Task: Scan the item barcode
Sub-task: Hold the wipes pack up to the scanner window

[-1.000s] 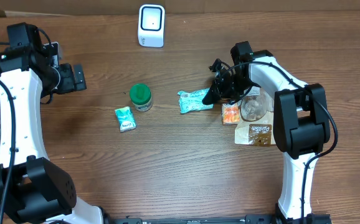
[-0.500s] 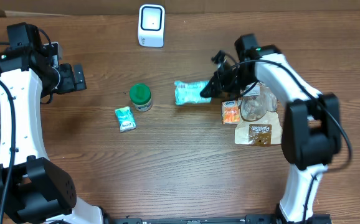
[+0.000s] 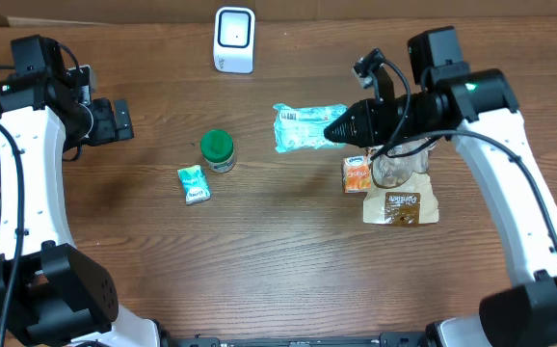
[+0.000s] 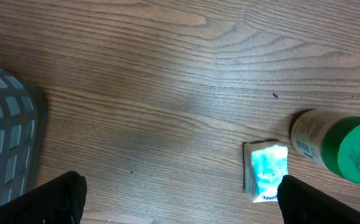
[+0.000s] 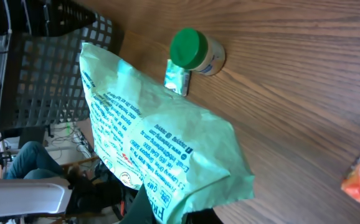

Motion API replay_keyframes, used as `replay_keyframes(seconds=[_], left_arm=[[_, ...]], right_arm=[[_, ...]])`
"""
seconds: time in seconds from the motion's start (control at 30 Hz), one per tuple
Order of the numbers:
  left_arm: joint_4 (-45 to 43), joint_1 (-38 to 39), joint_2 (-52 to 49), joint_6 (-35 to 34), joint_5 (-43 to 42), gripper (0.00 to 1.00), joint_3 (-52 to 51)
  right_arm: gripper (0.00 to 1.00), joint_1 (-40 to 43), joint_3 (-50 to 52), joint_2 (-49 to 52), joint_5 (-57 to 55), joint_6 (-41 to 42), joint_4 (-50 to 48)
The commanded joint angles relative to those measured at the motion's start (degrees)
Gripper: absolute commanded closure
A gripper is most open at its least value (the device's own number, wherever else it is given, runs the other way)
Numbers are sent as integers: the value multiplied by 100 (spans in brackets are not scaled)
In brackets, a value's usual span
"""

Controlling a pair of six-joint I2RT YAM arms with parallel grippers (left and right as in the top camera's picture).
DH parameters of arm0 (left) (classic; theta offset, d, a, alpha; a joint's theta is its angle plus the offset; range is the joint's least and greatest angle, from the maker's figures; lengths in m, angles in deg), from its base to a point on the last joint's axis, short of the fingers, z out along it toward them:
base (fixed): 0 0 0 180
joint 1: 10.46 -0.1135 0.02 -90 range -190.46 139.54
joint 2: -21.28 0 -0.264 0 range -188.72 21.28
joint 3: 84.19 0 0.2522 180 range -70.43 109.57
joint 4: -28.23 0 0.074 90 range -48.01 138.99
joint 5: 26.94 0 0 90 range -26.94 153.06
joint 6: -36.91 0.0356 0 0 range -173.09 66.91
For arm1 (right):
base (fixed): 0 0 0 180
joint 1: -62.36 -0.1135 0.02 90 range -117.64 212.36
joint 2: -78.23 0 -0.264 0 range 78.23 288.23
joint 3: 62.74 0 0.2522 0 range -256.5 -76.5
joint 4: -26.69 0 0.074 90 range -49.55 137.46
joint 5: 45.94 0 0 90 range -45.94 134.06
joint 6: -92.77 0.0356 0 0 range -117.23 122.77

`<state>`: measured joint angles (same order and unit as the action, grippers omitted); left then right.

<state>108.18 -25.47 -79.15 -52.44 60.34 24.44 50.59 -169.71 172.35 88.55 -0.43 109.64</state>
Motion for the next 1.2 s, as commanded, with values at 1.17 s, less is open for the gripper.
replay_keyframes(seconds=[1.17], left_arm=[[-7,2,2,129,-4,0,92]], right_arm=[[96,-2162,-4323,4374,-8620,-2245,-3838]])
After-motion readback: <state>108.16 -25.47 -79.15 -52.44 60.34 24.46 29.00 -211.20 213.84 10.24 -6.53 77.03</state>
